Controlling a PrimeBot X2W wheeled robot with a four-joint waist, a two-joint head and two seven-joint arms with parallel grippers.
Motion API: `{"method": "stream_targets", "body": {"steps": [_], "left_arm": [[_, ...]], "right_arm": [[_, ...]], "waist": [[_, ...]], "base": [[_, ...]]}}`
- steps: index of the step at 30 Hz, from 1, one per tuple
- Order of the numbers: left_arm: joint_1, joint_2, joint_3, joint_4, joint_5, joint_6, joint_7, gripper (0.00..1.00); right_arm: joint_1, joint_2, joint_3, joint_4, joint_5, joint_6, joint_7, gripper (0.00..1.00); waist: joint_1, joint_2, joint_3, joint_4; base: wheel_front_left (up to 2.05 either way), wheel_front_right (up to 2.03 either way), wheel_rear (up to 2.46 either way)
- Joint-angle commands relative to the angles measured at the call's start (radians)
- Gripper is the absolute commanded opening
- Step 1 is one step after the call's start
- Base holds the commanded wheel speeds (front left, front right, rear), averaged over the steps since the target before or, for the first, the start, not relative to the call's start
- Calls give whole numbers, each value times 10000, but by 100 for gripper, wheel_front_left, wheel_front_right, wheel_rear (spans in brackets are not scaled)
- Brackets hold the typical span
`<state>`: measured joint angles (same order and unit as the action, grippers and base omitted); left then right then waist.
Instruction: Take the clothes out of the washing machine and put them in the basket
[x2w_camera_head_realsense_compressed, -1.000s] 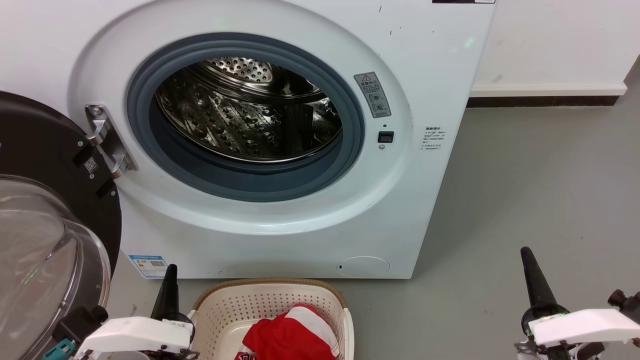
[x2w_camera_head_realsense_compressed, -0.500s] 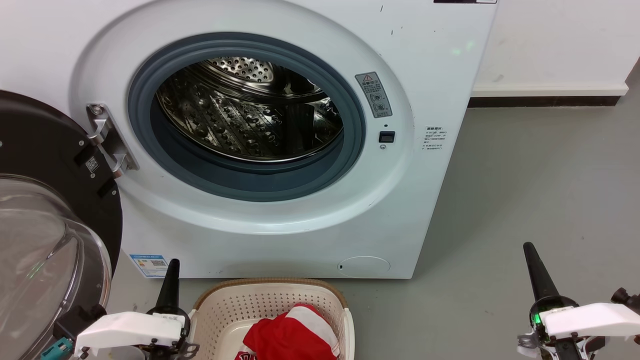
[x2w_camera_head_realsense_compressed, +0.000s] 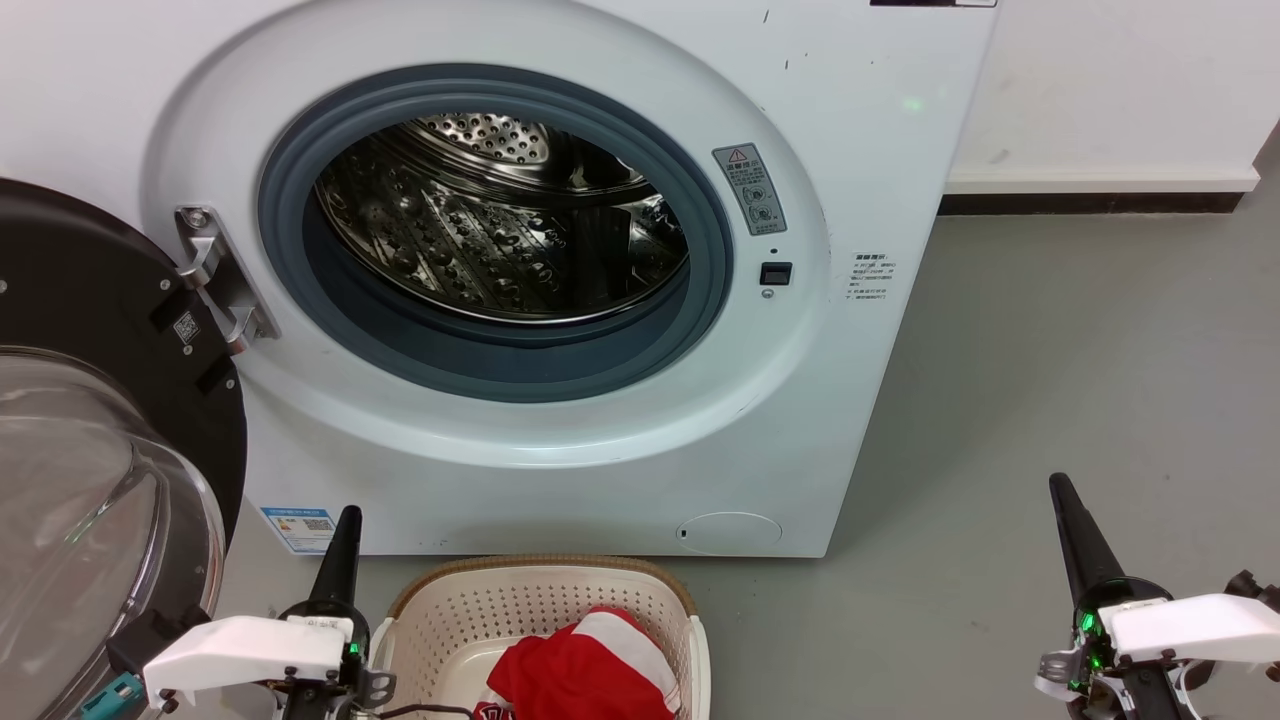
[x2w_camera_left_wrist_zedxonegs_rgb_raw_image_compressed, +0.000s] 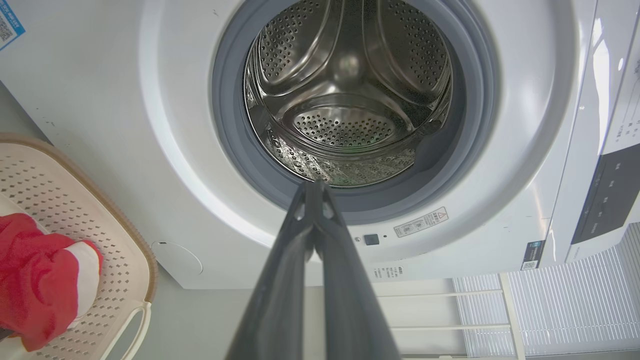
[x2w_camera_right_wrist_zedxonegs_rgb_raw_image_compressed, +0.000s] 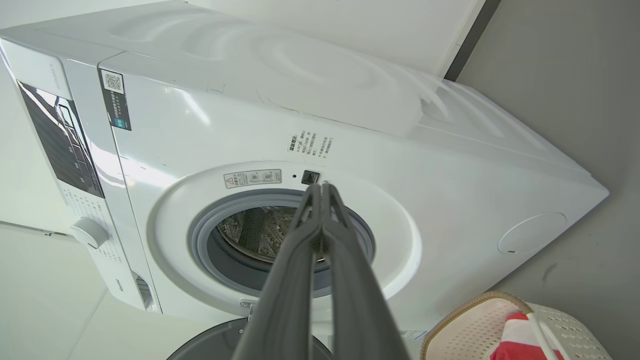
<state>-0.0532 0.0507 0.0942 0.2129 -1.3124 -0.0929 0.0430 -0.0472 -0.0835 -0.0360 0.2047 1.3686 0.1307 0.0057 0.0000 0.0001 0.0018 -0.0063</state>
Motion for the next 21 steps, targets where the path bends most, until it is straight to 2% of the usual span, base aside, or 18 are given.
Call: {"method": "stream_targets", "body": {"steps": [1,21], "left_arm": [[-234,-1,27,-25,-182,-50,71,0],[-450,-6,149,205,-1891,-267,474,0]], "right_arm": [[-219,-28,-35,11,180,1,37,0],[-477,18,-248,240,1752,1,484,0]], "waist": [[0,-1,0,1],[0,-1,8,36]], "base": [[0,0,0],[0,0,0]]}}
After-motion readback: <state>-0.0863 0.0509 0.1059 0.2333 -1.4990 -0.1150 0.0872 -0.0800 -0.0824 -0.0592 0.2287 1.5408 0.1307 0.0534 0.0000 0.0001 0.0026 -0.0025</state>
